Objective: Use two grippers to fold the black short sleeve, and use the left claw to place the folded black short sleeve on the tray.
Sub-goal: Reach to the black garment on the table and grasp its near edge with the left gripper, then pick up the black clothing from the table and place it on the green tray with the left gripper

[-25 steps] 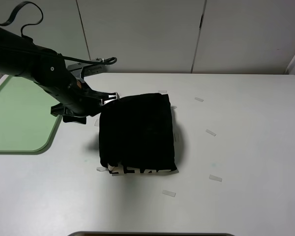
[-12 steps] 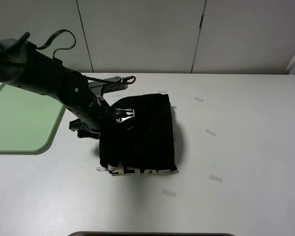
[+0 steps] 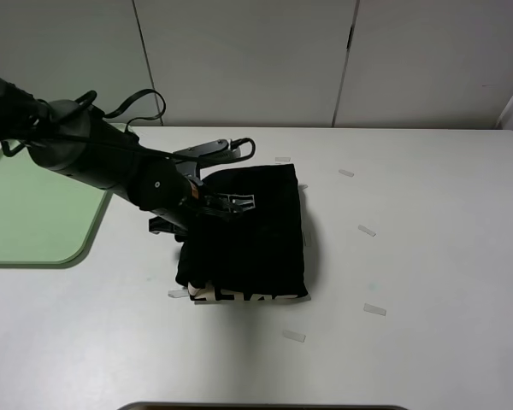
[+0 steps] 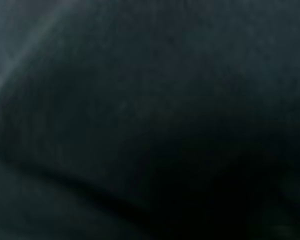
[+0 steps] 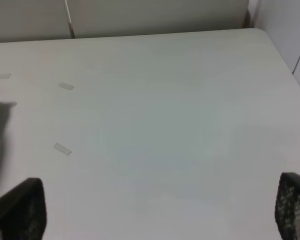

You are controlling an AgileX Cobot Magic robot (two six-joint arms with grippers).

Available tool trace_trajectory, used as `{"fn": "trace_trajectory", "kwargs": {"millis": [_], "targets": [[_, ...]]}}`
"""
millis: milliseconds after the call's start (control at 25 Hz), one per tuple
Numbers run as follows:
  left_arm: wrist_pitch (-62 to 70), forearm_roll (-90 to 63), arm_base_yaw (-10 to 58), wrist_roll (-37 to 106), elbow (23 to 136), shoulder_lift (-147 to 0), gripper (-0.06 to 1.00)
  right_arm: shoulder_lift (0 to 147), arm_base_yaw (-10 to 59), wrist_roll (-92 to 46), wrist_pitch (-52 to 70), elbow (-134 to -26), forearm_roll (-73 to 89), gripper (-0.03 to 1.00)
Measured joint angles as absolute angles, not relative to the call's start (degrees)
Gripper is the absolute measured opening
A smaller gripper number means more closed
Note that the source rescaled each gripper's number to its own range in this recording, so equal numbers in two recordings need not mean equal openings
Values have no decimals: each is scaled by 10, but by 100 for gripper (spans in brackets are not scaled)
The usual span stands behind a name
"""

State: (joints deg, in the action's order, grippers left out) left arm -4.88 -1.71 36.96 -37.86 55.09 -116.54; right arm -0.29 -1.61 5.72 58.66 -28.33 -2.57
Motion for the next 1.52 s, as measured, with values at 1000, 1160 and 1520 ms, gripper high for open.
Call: {"fn": "trace_trajectory", "kwargs": {"millis": [1000,1160,1520], "targets": [[178,-20,269,-266,547,-1035,24,-3,-16,57,587,-283,-26,100],[228,-20,228,-216,547,-1008,24,-3,-16,57,587,-283,-26,100],[283,-20,132,-115,547,-987,24,-3,-16,57,587,-283,-26,100]]}}
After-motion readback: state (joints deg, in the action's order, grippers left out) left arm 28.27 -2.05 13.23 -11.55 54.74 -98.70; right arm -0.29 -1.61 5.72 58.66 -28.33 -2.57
